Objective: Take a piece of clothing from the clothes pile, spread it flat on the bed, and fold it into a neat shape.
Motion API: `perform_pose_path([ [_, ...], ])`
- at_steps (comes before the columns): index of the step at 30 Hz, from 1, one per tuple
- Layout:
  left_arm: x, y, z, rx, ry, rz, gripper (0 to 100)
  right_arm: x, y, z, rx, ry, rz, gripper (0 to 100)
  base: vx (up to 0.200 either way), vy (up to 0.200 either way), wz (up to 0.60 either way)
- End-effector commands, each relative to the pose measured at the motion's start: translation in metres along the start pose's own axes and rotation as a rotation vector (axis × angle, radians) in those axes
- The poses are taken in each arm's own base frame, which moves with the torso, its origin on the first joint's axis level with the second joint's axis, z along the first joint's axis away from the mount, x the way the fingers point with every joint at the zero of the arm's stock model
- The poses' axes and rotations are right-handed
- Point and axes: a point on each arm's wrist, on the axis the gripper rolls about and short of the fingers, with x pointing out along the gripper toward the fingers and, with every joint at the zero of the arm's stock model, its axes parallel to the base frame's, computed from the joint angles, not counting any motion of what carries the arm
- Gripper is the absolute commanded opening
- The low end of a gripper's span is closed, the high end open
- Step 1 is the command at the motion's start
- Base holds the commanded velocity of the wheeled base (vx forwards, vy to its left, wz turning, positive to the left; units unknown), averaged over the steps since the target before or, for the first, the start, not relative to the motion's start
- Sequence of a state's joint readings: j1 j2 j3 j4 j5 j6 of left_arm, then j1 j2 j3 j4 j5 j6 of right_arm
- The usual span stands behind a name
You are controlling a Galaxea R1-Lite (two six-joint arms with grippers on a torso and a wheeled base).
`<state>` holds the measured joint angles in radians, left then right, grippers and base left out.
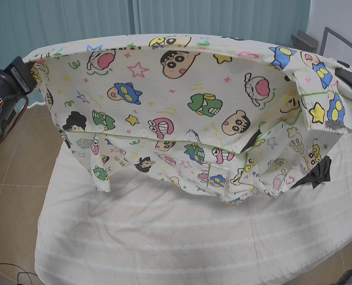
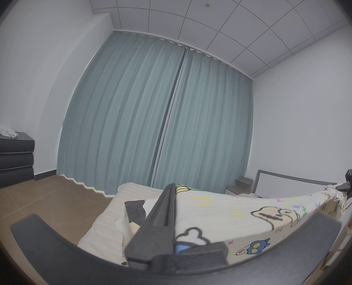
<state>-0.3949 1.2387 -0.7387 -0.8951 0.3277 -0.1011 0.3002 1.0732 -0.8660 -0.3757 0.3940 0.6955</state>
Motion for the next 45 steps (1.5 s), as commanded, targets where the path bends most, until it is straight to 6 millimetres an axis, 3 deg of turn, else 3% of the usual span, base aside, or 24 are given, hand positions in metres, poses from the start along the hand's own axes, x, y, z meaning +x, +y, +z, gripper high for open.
perform_pose_path([
  [1, -0.023, 0.008, 0.005, -0.005, -0.015, 0.0, 0, -0.003, -0.004, -0.007, 0.012, 0.019, -0.009, 0, 0.0, 0.0, 0.0],
  [6, -0.041, 0.014, 0.004, -0.003, -0.01, 0.002, 0, -0.008, -0.001, -0.008, 0.009, 0.02, 0.002, 0, 0.0, 0.0, 0.0],
  [23, -0.067, 0.024, -0.004, 0.006, 0.012, 0.002, 0, -0.026, 0.008, -0.018, 0.015, 0.038, 0.04, 0, -0.2, 0.0, 0.0],
  [39, -0.071, 0.025, -0.011, 0.02, 0.033, -0.002, 0, -0.029, 0.002, -0.027, 0.034, 0.077, 0.011, 0, -0.013, 0.0, 0.0],
  [45, -0.072, 0.026, -0.01, 0.019, 0.032, -0.003, 0, -0.028, 0.001, -0.027, 0.035, 0.081, 0.011, 0, 0.0, 0.2, 0.0],
])
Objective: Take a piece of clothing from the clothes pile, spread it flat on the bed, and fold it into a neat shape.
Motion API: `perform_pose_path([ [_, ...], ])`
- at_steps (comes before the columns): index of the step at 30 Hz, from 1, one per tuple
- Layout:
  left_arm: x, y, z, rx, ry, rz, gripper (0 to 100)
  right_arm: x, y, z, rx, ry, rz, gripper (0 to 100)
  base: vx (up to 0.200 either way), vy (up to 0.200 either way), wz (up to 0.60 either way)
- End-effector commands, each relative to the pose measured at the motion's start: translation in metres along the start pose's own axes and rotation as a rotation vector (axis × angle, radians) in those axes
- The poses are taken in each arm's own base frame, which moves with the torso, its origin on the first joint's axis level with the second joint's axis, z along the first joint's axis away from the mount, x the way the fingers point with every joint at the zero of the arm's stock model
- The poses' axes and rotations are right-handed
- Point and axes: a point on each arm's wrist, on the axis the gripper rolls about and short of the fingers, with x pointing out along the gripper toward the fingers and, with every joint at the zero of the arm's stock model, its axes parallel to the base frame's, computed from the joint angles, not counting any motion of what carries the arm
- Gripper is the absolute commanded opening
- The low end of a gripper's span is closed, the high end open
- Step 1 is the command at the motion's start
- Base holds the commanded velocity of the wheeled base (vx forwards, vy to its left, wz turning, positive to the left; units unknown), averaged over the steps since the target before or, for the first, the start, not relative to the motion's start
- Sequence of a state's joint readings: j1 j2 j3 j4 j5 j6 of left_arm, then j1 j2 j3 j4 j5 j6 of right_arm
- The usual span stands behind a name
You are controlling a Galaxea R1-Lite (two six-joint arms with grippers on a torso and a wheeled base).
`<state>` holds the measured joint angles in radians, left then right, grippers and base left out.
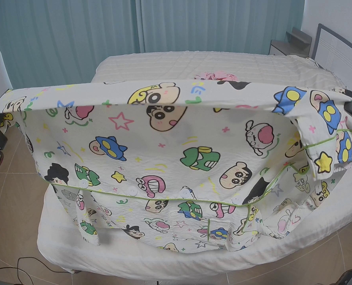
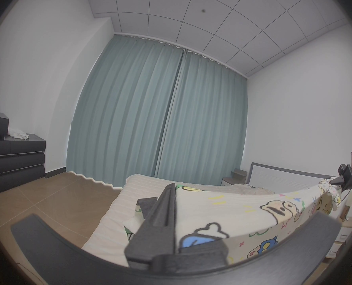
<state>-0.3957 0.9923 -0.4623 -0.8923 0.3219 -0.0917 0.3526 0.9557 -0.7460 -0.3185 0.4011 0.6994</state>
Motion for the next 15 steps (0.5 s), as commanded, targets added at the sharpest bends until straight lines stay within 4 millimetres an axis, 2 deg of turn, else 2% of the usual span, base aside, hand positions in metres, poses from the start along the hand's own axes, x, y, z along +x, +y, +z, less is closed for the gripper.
perform_pose_path([
  [1, -0.0002, 0.0, 0.0006, -0.001, -0.003, 0.001, 0, 0.0016, -0.0011, -0.0003, 0.002, 0.005, -0.003, 0, 0.0, 0.2, 0.0],
  [15, -0.0022, 0.0012, -0.0045, 0.007, 0.016, 0.005, 0, 0.0028, -0.0021, -0.001, 0.005, 0.014, 0.0, 0, 0.0, 0.2, 0.0],
])
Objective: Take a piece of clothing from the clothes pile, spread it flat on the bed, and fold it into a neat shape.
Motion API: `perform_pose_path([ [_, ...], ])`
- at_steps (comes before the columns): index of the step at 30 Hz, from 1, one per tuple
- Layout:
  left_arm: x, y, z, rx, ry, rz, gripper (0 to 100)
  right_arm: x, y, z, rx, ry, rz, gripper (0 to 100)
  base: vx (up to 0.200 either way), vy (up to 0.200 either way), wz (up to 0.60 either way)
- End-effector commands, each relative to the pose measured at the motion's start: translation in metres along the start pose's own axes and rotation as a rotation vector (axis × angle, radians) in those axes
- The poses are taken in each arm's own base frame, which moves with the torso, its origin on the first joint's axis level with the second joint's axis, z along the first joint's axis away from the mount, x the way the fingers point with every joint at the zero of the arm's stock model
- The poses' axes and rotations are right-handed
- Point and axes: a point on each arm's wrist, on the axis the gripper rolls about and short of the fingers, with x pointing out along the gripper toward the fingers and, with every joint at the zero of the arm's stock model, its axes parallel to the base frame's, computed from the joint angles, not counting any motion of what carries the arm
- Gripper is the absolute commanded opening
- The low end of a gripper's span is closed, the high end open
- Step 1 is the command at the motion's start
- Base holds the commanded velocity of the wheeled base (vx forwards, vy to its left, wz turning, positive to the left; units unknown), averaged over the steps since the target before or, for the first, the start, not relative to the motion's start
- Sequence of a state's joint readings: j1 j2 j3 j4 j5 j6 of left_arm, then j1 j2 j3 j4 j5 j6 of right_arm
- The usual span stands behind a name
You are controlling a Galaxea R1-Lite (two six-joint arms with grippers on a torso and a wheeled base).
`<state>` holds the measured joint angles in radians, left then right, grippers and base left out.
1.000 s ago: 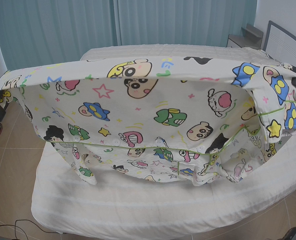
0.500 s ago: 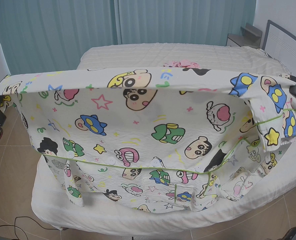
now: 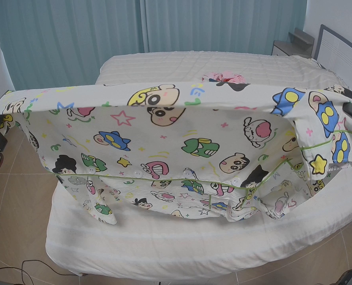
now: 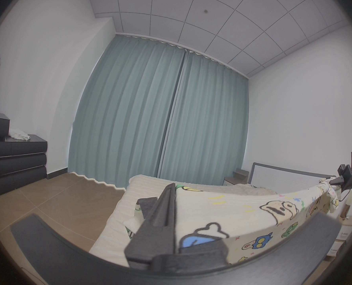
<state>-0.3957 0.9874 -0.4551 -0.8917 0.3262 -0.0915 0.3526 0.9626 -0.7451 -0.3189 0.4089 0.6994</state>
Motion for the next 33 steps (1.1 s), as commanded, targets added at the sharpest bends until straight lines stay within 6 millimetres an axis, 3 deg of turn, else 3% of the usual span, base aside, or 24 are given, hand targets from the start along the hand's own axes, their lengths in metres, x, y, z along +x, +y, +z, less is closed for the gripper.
perform_pose_path([
  [1, -0.001, 0.001, -0.005, 0.007, 0.016, 0.001, 0, 0.001, -0.001, 0.0, 0.001, 0.003, -0.001, 0, 0.0, 0.0, 0.0],
  [6, -0.002, 0.001, -0.006, 0.007, 0.022, 0.006, 0, 0.001, -0.001, 0.0, 0.001, 0.003, -0.001, 0, 0.0, 0.0, 0.0],
  [24, -0.018, 0.007, -0.013, 0.013, 0.035, 0.004, 0, -0.002, -0.005, -0.007, 0.011, 0.018, -0.016, 0, -0.2, 0.0, 0.0],
  [33, -0.023, 0.01, -0.024, 0.024, 0.073, 0.009, 0, 0.002, -0.011, -0.012, 0.023, 0.038, -0.037, 0, 0.0, 0.0, 0.0],
])
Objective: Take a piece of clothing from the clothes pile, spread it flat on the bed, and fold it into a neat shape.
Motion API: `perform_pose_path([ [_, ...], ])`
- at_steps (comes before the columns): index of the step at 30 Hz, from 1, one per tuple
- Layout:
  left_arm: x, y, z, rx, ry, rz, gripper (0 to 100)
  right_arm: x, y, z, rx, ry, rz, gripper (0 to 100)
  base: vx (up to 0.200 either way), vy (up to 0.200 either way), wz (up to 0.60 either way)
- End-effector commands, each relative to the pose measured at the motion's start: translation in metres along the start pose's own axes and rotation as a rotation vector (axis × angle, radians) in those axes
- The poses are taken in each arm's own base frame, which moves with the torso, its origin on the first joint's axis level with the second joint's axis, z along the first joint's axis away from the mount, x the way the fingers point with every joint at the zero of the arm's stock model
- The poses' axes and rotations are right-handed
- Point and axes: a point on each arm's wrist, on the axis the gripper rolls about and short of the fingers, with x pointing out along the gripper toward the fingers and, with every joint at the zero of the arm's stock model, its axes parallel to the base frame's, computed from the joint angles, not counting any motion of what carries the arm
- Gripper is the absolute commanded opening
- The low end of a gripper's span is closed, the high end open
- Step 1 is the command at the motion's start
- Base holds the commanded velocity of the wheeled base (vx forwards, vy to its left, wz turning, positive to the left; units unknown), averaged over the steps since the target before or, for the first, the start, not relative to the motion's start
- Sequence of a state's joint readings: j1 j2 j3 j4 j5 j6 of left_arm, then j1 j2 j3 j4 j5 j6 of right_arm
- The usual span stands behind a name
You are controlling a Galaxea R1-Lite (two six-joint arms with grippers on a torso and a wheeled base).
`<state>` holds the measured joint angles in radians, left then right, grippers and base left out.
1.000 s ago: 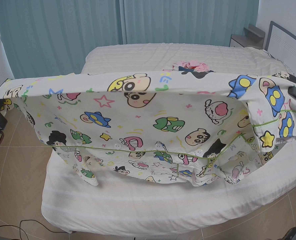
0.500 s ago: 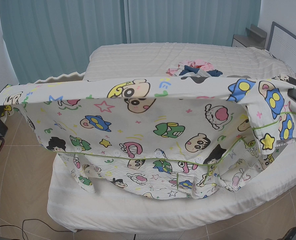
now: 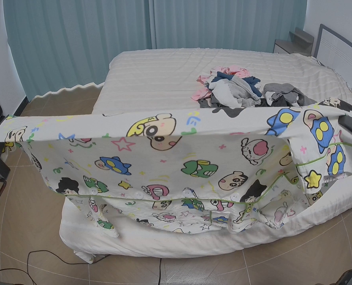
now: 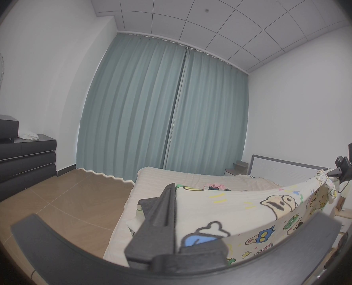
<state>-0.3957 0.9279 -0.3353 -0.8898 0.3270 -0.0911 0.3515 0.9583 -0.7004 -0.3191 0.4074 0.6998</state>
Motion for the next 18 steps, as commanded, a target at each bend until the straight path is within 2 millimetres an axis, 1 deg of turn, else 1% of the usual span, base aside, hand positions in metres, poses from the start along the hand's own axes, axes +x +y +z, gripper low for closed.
perform_pose_path([
  [1, -0.002, 0.001, -0.006, 0.01, 0.03, 0.005, 0, 0.004, -0.004, -0.003, 0.01, 0.015, -0.014, 0, 0.0, 0.0, 0.0],
  [3, -0.002, 0.002, -0.01, 0.018, 0.06, 0.007, 0, 0.004, -0.005, -0.003, 0.012, 0.019, -0.017, 0, 0.0, 0.0, 0.0],
  [6, -0.003, 0.003, -0.019, 0.039, 0.138, 0.013, 0, 0.011, -0.013, -0.006, 0.027, 0.04, -0.045, 0, 0.0, 0.0, 0.0],
  [12, -0.003, 0.004, -0.031, 0.075, 0.253, 0.02, 0, 0.026, -0.037, -0.022, 0.073, 0.119, -0.127, 0, 0.0, 0.0, 0.0],
  [14, 0.001, 0.003, -0.035, 0.085, 0.284, 0.021, 0, 0.033, -0.048, -0.03, 0.093, 0.158, -0.16, 0, 0.0, 0.0, 0.0],
  [18, 0.012, 0.0, -0.039, 0.095, 0.313, 0.022, 0, 0.045, -0.062, -0.034, 0.105, 0.167, -0.185, 0, 0.0, 0.0, 0.0],
])
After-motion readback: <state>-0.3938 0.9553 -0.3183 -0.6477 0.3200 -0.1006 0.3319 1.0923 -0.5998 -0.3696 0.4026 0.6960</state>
